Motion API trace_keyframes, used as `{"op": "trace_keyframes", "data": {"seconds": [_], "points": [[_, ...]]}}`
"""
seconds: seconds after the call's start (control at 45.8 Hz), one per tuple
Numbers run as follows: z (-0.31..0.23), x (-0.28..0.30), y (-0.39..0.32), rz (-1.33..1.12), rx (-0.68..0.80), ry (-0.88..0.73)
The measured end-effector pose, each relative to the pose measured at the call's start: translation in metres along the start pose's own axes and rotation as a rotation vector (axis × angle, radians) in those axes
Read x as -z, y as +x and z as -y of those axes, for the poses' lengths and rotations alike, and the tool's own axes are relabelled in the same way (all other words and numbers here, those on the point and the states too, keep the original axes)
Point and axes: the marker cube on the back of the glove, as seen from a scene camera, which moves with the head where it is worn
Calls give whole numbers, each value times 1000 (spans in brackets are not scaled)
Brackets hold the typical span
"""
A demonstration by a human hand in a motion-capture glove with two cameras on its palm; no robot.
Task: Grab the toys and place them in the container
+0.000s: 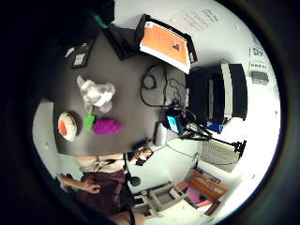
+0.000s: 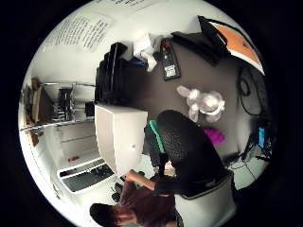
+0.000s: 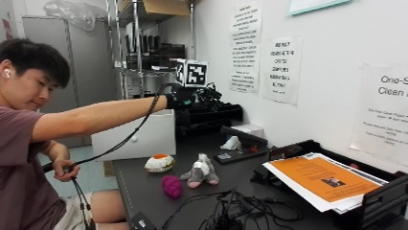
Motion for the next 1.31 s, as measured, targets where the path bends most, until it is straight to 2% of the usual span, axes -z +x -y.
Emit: {"op": "trace_keyframes", "data": {"seconds": [0.327, 0.677, 0.786, 0.895, 1.135, 1.31], "points": [[35, -54, -12, 7, 70, -72], [56, -205, -7, -130, 61, -272], [53, -234, 3, -275, 42, -349], [48, -246, 13, -328, 53, -298], [49, -250, 12, -170, 75, -185], [52, -243, 10, -278, 63, -195]]}}
